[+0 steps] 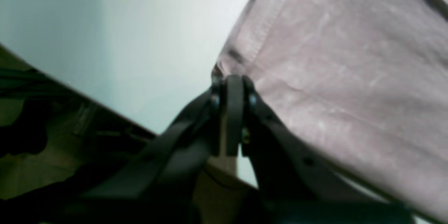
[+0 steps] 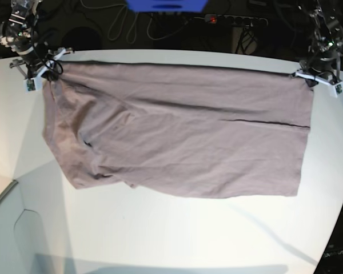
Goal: Layout the t-shirt on the table in an organized manner, then fold the t-shirt properly
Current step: 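Drag the shirt edge away from the table center with both grippers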
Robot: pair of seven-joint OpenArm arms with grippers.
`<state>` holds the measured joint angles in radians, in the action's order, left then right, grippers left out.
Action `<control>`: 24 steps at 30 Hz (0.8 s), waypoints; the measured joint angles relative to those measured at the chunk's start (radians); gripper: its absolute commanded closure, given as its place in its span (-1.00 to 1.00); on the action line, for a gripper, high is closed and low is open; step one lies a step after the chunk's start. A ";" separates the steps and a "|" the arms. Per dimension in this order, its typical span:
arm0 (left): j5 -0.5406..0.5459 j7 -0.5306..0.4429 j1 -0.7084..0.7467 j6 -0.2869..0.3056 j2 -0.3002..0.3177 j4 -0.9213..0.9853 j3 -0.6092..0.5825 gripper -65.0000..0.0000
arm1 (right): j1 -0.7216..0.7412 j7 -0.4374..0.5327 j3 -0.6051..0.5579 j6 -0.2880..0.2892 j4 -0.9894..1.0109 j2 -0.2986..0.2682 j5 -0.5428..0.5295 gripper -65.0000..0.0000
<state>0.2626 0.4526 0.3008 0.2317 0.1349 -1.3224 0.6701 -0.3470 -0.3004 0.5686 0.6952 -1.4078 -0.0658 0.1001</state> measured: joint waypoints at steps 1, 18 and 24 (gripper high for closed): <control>0.000 0.000 0.001 0.000 0.000 0.000 0.000 1.00 | 0.000 0.003 0.002 0.000 0.000 0.003 -0.001 1.00; 0.000 -0.008 0.026 0.000 0.003 -0.008 0.000 1.00 | -0.023 0.014 0.005 0.000 -0.002 0.002 -0.007 1.00; 0.003 -0.019 0.046 0.004 0.003 -0.009 0.000 1.00 | -0.032 0.018 0.010 0.000 -0.004 0.003 -0.011 1.00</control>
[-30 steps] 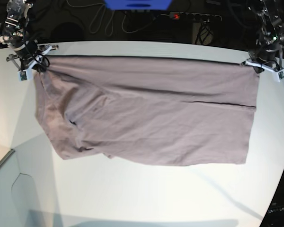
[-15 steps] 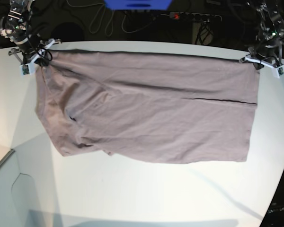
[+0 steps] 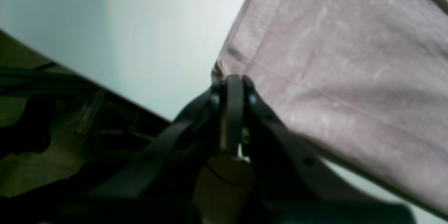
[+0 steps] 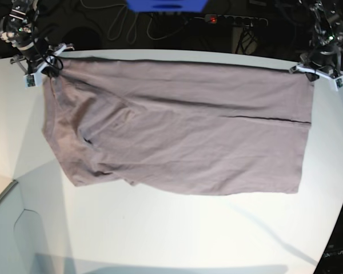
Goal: Layout the t-shirt on the table in an organized manner, then fold the t-shirt properly
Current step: 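Drag the shirt edge away from the table center with both grippers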
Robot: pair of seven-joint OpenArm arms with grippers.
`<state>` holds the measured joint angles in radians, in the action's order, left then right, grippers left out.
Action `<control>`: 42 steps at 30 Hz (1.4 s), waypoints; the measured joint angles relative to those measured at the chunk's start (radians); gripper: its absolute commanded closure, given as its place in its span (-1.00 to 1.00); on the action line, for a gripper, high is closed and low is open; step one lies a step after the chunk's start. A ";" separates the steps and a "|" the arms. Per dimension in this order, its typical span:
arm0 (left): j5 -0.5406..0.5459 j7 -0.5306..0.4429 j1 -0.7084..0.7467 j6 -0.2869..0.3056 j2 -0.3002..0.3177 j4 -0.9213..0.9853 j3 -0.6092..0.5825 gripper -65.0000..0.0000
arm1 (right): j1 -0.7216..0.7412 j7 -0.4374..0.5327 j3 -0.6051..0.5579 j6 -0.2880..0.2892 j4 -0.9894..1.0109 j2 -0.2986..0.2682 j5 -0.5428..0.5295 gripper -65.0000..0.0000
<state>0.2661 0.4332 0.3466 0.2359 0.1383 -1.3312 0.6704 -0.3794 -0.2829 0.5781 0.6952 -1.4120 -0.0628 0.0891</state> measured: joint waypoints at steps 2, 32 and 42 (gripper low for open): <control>0.000 0.000 0.002 0.000 0.000 0.000 0.000 1.00 | -0.007 0.001 0.007 0.000 -0.002 0.003 0.000 1.00; 0.008 -0.022 0.055 0.003 0.008 -0.007 -0.001 1.00 | -0.056 0.063 0.013 0.000 0.001 0.016 -0.034 1.00; 0.008 -0.019 0.052 0.003 0.005 -0.007 0.001 1.00 | -0.053 0.060 0.013 0.000 0.000 0.019 -0.034 1.00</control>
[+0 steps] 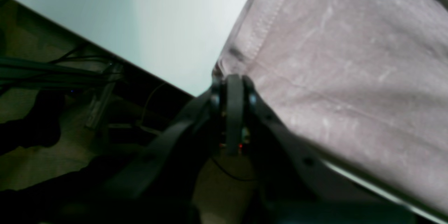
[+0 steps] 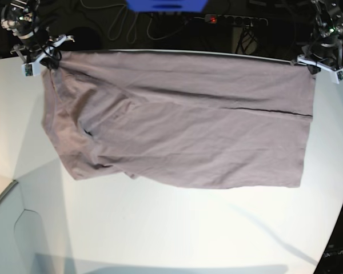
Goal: Layout the t-shirt on the table in an organized manner, then fold the t-shirt properly
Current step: 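Drag the shirt edge away from the table center with both grippers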
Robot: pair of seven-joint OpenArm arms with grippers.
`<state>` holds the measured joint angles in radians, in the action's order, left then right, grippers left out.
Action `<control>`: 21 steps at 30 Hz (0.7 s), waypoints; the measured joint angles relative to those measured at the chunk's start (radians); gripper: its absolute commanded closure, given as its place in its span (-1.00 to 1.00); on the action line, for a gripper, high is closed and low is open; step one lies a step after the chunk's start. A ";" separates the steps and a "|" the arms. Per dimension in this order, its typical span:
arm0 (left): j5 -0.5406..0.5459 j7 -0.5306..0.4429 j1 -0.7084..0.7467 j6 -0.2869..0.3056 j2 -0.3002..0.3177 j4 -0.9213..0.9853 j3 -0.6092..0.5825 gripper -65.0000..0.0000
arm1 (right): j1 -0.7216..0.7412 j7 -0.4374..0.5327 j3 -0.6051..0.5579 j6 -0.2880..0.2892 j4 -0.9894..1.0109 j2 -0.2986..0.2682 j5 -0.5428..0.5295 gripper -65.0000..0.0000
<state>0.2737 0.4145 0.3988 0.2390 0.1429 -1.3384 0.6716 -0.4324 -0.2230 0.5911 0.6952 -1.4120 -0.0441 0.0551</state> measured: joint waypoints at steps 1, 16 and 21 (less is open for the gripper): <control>0.000 0.000 0.000 0.000 0.000 0.000 0.000 1.00 | 0.000 0.000 0.000 0.000 0.000 0.000 0.000 1.00; -0.004 0.008 -0.014 -0.004 -0.003 0.000 0.001 0.58 | 0.003 0.000 -0.005 0.000 0.000 0.000 0.000 0.89; -0.004 0.007 -0.014 -0.004 -0.003 0.001 0.001 0.49 | 0.003 -0.029 -0.010 0.003 -0.033 0.003 0.020 0.52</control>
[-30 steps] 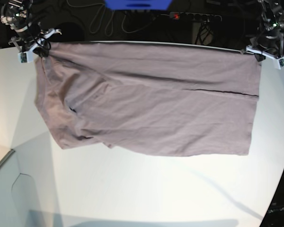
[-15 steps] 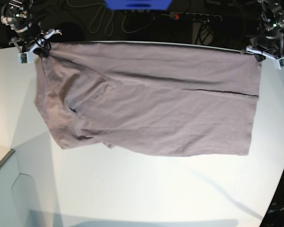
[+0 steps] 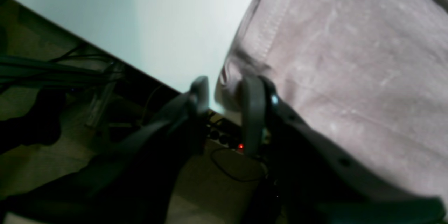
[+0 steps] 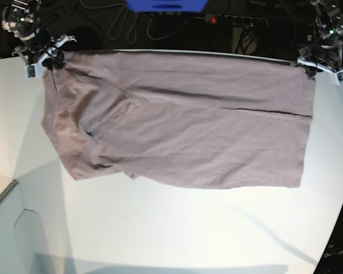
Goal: Layout the t-shirt on the table in an organized manner, then fold the t-shirt properly
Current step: 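Drag the shirt edge away from the table center with both grippers, then release the shirt edge and move both grippers along the shirt sides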
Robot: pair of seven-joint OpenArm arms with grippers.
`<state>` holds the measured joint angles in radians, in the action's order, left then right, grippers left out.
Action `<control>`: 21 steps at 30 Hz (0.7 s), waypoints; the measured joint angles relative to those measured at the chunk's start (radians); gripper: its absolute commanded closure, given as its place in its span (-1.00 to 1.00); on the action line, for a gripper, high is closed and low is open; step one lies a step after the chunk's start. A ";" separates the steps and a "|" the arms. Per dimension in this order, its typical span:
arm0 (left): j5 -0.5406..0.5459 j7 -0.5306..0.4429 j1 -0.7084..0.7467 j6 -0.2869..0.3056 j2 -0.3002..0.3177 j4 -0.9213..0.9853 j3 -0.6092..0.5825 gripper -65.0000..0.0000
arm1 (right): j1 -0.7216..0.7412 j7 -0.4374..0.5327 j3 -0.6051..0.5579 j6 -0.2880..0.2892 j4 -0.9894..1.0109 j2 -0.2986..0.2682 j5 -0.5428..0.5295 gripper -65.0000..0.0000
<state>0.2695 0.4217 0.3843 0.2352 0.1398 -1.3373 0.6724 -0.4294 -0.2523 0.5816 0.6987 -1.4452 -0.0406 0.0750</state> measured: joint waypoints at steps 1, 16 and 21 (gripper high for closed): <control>0.000 0.000 0.000 0.000 -0.001 0.000 0.000 0.49 | 0.002 -0.017 0.002 0.000 -0.013 0.005 0.003 0.45; -0.018 0.071 -0.034 -0.003 -0.069 -0.134 0.066 0.04 | 0.020 -0.031 0.039 0.000 -0.069 0.007 -0.047 0.31; -0.019 0.115 -0.028 -0.002 -0.096 -0.168 0.067 0.03 | 0.013 -0.034 0.038 0.000 -0.069 0.013 -0.046 0.31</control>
<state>0.2504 0.5369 0.3561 0.2329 0.0437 -1.5055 0.7391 -0.4164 -0.2867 0.6193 0.6987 -1.5139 -0.0273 0.0288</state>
